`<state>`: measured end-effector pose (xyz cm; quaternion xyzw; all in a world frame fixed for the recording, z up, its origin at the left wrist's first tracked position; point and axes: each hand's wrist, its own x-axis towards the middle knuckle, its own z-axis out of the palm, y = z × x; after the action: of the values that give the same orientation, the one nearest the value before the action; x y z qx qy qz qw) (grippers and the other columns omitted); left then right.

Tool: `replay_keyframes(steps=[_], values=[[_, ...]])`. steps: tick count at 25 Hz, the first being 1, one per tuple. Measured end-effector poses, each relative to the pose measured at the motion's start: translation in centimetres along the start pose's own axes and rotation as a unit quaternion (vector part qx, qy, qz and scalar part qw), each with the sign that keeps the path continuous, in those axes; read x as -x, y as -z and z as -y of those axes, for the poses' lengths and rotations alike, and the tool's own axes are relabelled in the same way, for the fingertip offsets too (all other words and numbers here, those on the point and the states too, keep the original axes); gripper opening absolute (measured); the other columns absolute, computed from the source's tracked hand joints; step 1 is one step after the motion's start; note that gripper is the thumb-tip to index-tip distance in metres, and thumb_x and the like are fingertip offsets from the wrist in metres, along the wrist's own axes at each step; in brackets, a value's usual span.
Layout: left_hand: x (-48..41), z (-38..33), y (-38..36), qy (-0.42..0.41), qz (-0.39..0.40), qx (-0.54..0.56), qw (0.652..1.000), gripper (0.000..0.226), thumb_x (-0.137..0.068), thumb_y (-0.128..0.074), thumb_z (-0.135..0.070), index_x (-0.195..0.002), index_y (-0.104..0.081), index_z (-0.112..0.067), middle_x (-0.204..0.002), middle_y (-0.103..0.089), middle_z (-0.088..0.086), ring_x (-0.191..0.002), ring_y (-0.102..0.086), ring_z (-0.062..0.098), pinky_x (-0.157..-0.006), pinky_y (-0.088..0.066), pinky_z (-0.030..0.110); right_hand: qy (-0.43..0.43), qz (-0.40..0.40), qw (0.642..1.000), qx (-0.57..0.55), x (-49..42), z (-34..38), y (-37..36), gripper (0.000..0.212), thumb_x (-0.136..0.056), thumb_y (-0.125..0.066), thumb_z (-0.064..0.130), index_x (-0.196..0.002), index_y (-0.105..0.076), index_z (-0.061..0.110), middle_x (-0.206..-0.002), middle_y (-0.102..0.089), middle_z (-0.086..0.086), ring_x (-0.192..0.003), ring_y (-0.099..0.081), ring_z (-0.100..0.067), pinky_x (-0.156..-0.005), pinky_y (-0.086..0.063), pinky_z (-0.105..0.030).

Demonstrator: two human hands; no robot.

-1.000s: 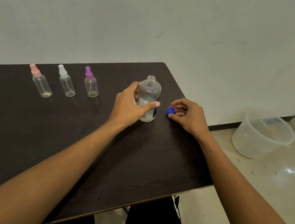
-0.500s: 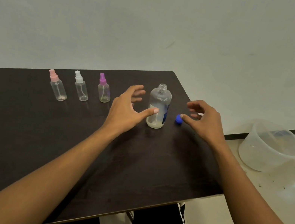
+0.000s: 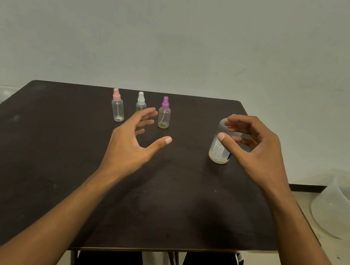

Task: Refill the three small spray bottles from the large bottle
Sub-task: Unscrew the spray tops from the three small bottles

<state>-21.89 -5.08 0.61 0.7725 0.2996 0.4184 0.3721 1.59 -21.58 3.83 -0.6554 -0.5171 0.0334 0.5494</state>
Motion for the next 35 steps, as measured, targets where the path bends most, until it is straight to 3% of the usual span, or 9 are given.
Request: replay_keyframes(steps=[9, 13, 16, 18, 20, 25, 30, 35], values=[[-2.5, 3.5, -0.9, 0.038, -0.023, -0.042, 0.998, 0.075, -0.085, -0.087, -0.041, -0.15, -0.055, -0.021, -0.145, -0.064, -0.007, -0.127, -0.062, 0.004, -0.108, -0.052, 0.027, -0.033, 0.04, 0.998, -0.023, -2.1, 0.4, -5.0, 0.036, -0.088, -0.086, 0.029, -0.12, -0.071, 0.023, -0.113, -0.076, 0.009, -0.107, -0.073, -0.005, -0.086, -0.06, -0.019], [-5.8, 5.3, -3.9, 0.074, -0.016, -0.074, 0.994, 0.079, -0.087, -0.086, -0.037, -0.153, -0.05, -0.013, -0.152, -0.059, 0.002, -0.136, -0.059, 0.017, -0.113, -0.05, 0.037, -0.044, 0.042, 0.998, 0.011, -5.5, -0.6, -9.3, 0.038, -0.088, -0.086, 0.03, -0.121, -0.072, 0.017, -0.109, -0.076, 0.007, -0.098, -0.073, 0.0, -0.08, -0.058, -0.012], [-8.0, 6.4, -5.7, 0.088, -0.021, -0.098, 0.991, 0.077, -0.088, -0.085, -0.036, -0.151, -0.049, -0.01, -0.147, -0.061, 0.007, -0.135, -0.059, 0.026, -0.105, -0.047, 0.031, -0.05, 0.03, 0.996, 0.063, -8.5, -1.9, -12.4, 0.043, -0.088, -0.085, 0.035, -0.124, -0.072, 0.014, -0.109, -0.076, 0.003, -0.098, -0.073, -0.005, -0.086, -0.06, -0.016], [-9.4, 7.2, -6.5, 0.111, -0.018, -0.105, 0.988, 0.08, -0.088, -0.084, -0.037, -0.153, -0.046, -0.008, -0.149, -0.059, 0.01, -0.138, -0.057, 0.03, -0.109, -0.048, 0.036, -0.064, 0.025, 0.994, 0.086, -10.4, -3.0, -14.2, 0.047, -0.088, -0.085, 0.038, -0.126, -0.072, 0.013, -0.11, -0.076, 0.001, -0.1, -0.072, -0.009, -0.091, -0.058, -0.019], [-10.6, 8.0, -7.2, 0.127, -0.011, -0.102, 0.987, 0.081, -0.089, -0.083, -0.037, -0.154, -0.045, -0.008, -0.148, -0.059, 0.011, -0.138, -0.057, 0.03, -0.113, -0.049, 0.044, -0.078, 0.026, 0.992, 0.094, -12.1, -4.1, -15.7, 0.05, -0.087, -0.085, 0.04, -0.126, -0.072, 0.012, -0.11, -0.076, 0.001, -0.099, -0.072, -0.009, -0.093, -0.059, -0.022], [-11.8, 9.2, -8.4, 0.129, -0.023, -0.085, 0.988, 0.054, -0.092, -0.08, -0.026, -0.137, -0.056, -0.01, -0.126, -0.07, 0.007, -0.115, -0.069, 0.025, -0.091, -0.056, 0.034, -0.064, 0.058, 0.987, 0.135, -14.4, -5.8, -18.8, 0.042, -0.086, -0.085, 0.04, -0.118, -0.075, 0.014, -0.098, -0.076, 0.005, -0.088, -0.071, -0.007, -0.087, -0.062, -0.027], [-12.0, 9.8, -8.3, 0.122, -0.039, -0.082, 0.988, 0.043, -0.095, -0.079, -0.023, -0.133, -0.063, -0.008, -0.126, -0.074, 0.009, -0.117, -0.07, 0.023, -0.093, -0.051, 0.026, -0.039, 0.075, 0.984, 0.154, -14.9, -6.1, -19.2, 0.023, -0.089, -0.084, 0.031, -0.105, -0.08, 0.014, -0.084, -0.073, 0.007, -0.074, -0.066, -0.001, -0.079, -0.06, -0.022], [-11.0, 8.9, -7.5, 0.109, -0.038, -0.056, 0.992, 0.038, -0.092, -0.082, -0.027, -0.124, -0.07, -0.012, -0.112, -0.076, 0.001, -0.107, -0.072, 0.016, -0.098, -0.059, 0.036, -0.037, 0.098, 0.983, 0.15, -14.6, -4.6, -17.7, 0.022, -0.089, -0.085, 0.029, -0.103, -0.08, 0.013, -0.082, -0.073, 0.006, -0.071, -0.064, 0.0, -0.072, -0.052, -0.011]])
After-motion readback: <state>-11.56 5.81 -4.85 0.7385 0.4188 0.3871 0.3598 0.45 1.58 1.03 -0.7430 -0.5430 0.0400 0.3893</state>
